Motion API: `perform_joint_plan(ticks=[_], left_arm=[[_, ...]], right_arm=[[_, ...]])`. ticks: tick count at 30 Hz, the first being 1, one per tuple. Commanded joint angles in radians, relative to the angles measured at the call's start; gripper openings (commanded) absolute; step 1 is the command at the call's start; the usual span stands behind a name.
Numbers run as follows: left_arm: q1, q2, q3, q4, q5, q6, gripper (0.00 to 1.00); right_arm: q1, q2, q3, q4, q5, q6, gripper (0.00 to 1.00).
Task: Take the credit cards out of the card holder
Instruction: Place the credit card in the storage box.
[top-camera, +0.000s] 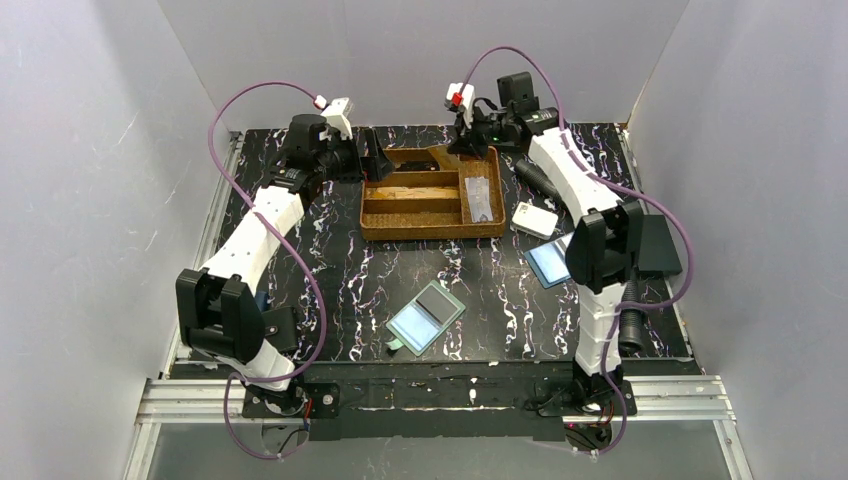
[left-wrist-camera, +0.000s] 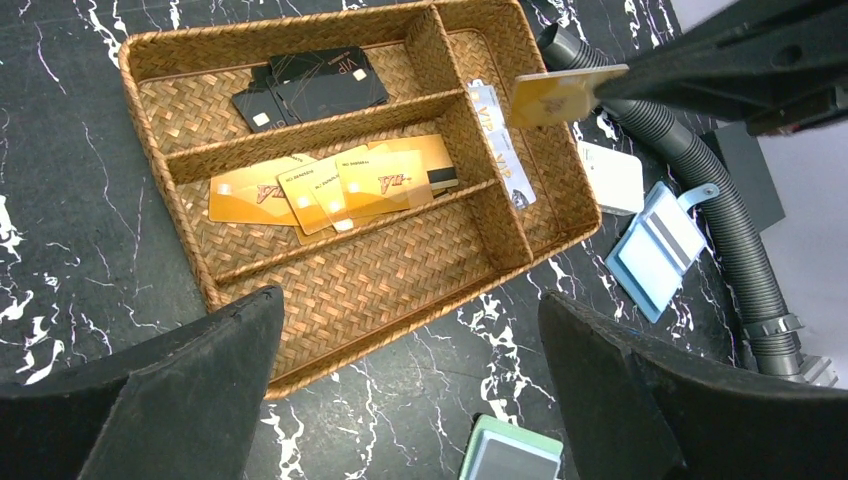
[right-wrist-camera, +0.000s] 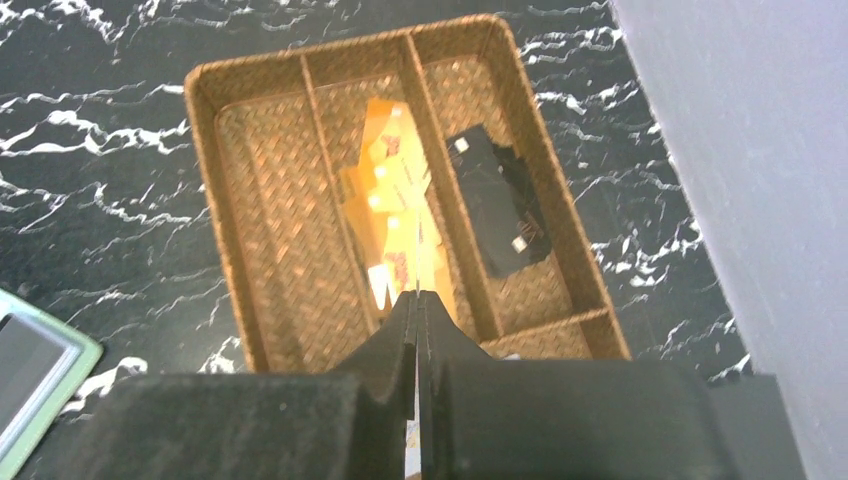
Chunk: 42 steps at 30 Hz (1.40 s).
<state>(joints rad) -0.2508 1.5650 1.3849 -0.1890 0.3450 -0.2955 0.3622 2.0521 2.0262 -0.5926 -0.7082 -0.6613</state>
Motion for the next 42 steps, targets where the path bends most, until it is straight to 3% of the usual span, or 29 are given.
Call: perform_joint_plan(ticks=[1, 6, 11, 33, 42], left_arm=[[0.017, 0.018, 0.050, -0.017, 0.014, 0.053, 0.98], [0.022, 0.071, 0.067, 0.008, 0.008, 0.017, 0.98], [0.032, 0.120, 0.146, -0.099, 0.035, 0.078, 0.98], [0.043, 0.015, -0.071, 0.102, 0.100, -0.028, 0.98], [0.044, -0.080, -0.177, 0.163, 0.092, -0.041, 0.98]], right_arm=[[0.006, 0.109, 0.178, -0.012, -0.074, -0.029, 0.01], [0.006, 0.273, 0.354, -0.061, -0.099, -0.073, 0.01], [0.011, 0.309, 0.329, 0.004, -0.127, -0.007, 0.01], [0.043, 0.417, 0.381, -0.172, -0.156, -0.109, 0.01], [0.066, 0.421, 0.360, -0.212, -0.068, -0.205, 0.03]])
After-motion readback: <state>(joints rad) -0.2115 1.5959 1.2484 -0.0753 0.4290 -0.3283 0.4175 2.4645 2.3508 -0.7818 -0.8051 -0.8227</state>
